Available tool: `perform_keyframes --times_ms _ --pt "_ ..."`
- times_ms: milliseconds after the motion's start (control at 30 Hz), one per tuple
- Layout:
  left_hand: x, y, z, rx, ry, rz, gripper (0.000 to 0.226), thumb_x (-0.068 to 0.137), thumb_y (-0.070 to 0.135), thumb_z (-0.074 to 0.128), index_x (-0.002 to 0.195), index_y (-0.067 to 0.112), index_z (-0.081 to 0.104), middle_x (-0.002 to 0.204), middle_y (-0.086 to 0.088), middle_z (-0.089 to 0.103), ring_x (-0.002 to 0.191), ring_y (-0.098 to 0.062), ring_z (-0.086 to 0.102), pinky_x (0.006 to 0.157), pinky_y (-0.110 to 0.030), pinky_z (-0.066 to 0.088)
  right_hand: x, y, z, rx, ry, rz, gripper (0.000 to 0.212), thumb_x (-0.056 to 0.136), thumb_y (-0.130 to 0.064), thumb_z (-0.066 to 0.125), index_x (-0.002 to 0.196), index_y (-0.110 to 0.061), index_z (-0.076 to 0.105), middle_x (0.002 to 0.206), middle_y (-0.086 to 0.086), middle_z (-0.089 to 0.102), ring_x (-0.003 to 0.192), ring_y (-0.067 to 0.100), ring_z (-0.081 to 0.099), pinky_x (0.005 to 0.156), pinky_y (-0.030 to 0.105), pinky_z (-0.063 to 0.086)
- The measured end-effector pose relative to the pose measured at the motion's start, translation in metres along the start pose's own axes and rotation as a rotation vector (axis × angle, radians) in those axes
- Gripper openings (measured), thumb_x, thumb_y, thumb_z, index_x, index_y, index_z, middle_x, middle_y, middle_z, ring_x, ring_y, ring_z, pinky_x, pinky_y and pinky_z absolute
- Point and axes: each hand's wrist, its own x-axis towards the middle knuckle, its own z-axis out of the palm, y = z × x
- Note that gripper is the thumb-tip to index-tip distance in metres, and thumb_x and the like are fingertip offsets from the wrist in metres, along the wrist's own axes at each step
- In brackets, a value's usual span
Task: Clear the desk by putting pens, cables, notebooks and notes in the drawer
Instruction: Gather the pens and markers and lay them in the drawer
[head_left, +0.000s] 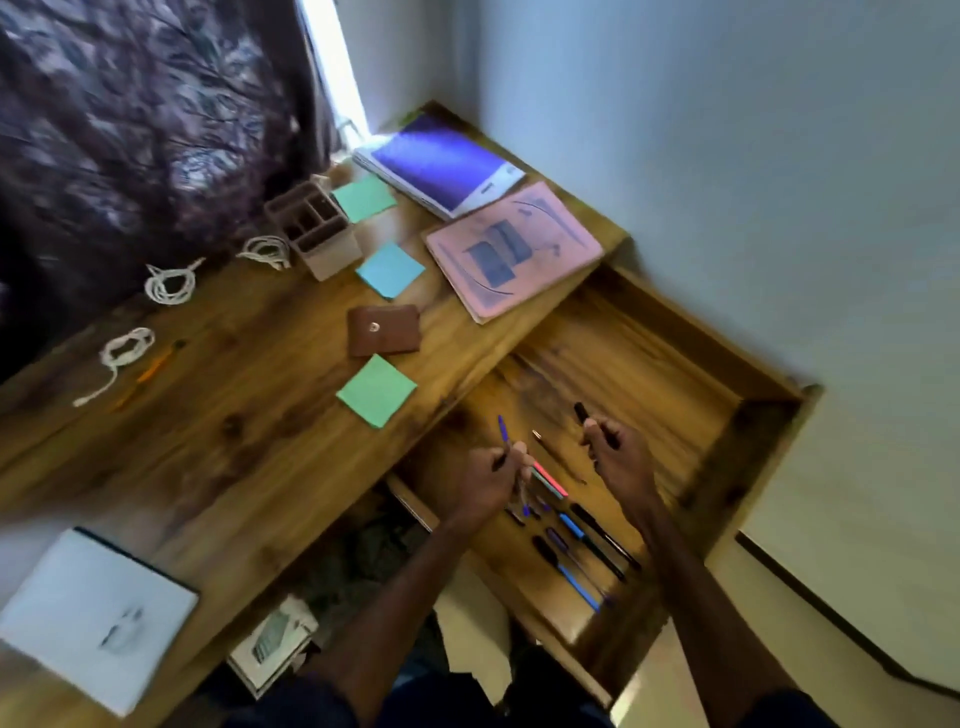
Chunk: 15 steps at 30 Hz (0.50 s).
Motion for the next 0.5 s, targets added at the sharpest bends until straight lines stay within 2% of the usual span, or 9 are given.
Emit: perform_keyframes --times_ms 67,133,200,267,300,333,400,500 --pt "-0.004 -0.004 0.025 0.021 -0.03 -0.026 0.045 0.101 0.038 0.054 0.076 0.006 0.073 0.067 -0.01 0.068 0.056 -0.018 0.063 0.06 -0.034 0.052 0.005 0.035 -0.019 -0.155 -0.017 0.004 0.025 0.1 -0.02 0.057 0.08 -0.018 0.07 0.07 0.002 0.064 0.06 0.018 0.056 0.062 0.032 0.04" --pt "-0.009 -0.007 0.045 0.057 -0.035 -0.052 0.042 0.103 0.034 0.053 0.075 0.009 0.072 0.071 -0.017 0.071 0.06 -0.028 0.069 0.062 -0.038 0.058 0.005 0.065 -0.034 -0.303 -0.052 -0.036 0.014 0.096 -0.011 0.061 0.096 -0.013 0.075 0.086 0.009 0.072 0.078 0.027 0.066 0.069 0.031 0.042" --pt "-0.013 -0.013 0.057 0.073 -0.039 -0.077 0.04 0.103 0.033 0.053 0.082 0.005 0.073 0.079 -0.02 0.074 0.071 -0.034 0.073 0.069 -0.043 0.062 0.003 0.098 -0.042 -0.395 -0.117 -0.089 0.02 0.094 -0.011 0.066 0.111 -0.005 0.074 0.1 0.015 0.074 0.093 0.029 0.07 0.081 0.033 0.049" --pt "-0.013 -0.02 0.064 0.086 -0.057 -0.096 0.039 0.103 0.031 0.053 0.089 0.001 0.072 0.082 -0.02 0.074 0.075 -0.033 0.074 0.072 -0.044 0.063 -0.002 0.122 -0.046 -0.408 -0.171 -0.115 0.042 0.095 -0.041 0.061 0.118 -0.009 0.073 0.106 0.009 0.076 0.098 0.024 0.071 0.087 0.036 0.055" --pt "-0.013 -0.023 0.066 0.099 -0.065 -0.095 0.038 0.103 0.03 0.053 0.09 0.0 0.071 0.082 -0.019 0.074 0.073 -0.03 0.074 0.073 -0.043 0.063 -0.006 0.133 -0.045 -0.386 -0.187 -0.125 0.056 0.094 -0.058 0.052 0.12 -0.013 0.073 0.106 0.004 0.076 0.098 0.019 0.072 0.084 0.033 0.057" --pt "-0.014 -0.025 0.066 0.111 -0.069 -0.095 0.036 0.103 0.03 0.054 0.091 0.001 0.07 0.081 -0.018 0.073 0.07 -0.026 0.074 0.073 -0.043 0.064 -0.01 0.143 -0.043 -0.37 -0.194 -0.127 0.064 0.092 -0.065 0.045 0.119 -0.015 0.074 0.104 0.0 0.076 0.096 0.014 0.072 0.08 0.026 0.057" --pt "-0.014 -0.029 0.066 0.119 -0.064 -0.095 0.034 0.103 0.031 0.054 0.091 0.004 0.07 0.079 -0.016 0.073 0.065 -0.019 0.072 0.069 -0.038 0.064 -0.02 0.15 -0.037 -0.367 -0.193 -0.093 0.054 0.091 -0.058 0.048 0.111 -0.015 0.074 0.097 -0.006 0.074 0.09 0.005 0.07 0.075 0.011 0.05" --pt "-0.014 -0.031 0.064 0.144 -0.061 -0.105 0.033 0.102 0.036 0.055 0.09 0.008 0.069 0.078 -0.013 0.073 0.062 -0.013 0.071 0.061 -0.025 0.06 -0.035 0.148 -0.029 -0.436 -0.141 -0.001 0.034 0.086 -0.032 0.058 0.108 -0.012 0.074 0.098 0.004 0.075 0.091 0.019 0.071 0.077 0.017 0.044"
